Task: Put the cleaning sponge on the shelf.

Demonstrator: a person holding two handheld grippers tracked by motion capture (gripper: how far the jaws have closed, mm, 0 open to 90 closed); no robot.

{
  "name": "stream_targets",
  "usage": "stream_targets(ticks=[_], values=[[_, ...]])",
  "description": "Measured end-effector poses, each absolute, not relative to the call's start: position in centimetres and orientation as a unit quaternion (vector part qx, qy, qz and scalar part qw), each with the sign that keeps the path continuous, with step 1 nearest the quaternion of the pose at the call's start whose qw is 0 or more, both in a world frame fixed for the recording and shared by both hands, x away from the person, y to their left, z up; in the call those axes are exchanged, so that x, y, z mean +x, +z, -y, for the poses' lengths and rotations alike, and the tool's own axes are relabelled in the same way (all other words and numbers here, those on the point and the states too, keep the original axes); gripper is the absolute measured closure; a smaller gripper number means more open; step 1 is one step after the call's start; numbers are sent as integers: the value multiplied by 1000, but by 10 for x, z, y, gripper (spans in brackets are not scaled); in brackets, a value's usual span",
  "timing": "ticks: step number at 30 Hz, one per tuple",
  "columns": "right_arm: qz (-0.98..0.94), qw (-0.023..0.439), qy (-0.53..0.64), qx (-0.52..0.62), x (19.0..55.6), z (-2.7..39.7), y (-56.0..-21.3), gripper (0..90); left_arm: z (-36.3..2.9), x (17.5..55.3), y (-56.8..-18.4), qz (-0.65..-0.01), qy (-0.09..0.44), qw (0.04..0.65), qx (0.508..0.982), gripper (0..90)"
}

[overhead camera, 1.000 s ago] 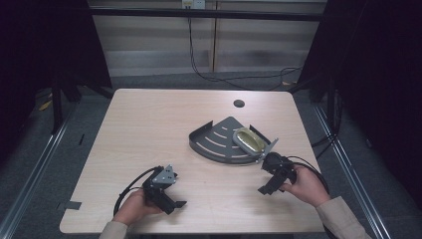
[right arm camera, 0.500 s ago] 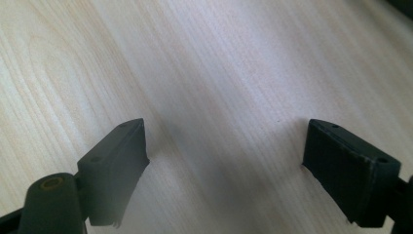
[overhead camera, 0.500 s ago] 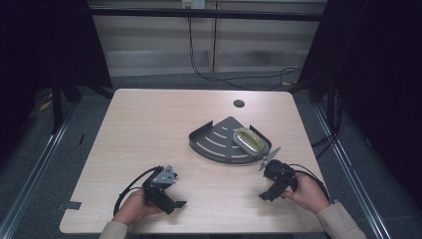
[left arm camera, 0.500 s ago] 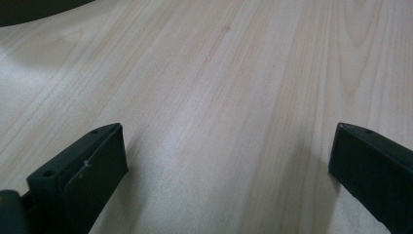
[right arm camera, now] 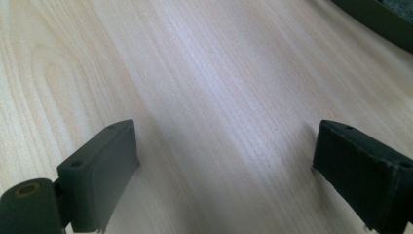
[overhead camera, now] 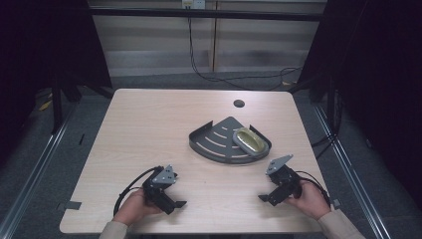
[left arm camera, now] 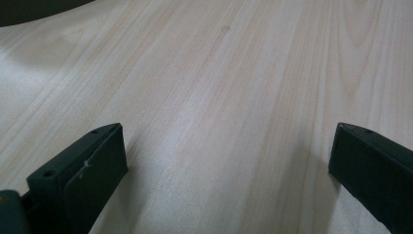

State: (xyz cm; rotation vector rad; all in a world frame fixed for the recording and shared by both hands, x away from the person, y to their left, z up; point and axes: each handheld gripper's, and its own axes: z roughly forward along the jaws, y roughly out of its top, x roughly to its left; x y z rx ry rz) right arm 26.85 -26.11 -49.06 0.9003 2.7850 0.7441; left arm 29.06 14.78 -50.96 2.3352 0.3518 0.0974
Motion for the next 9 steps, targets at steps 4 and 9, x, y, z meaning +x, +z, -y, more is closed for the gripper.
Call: stream_targets(ticks=[4,9], values=[[-916,68,262,297,266,266,-493,82,-148,291,-510,-138,38,379,914,0],[-918,63,248,303,267,265,-491,84,-148,291,-509,-137,37,378,915,0]])
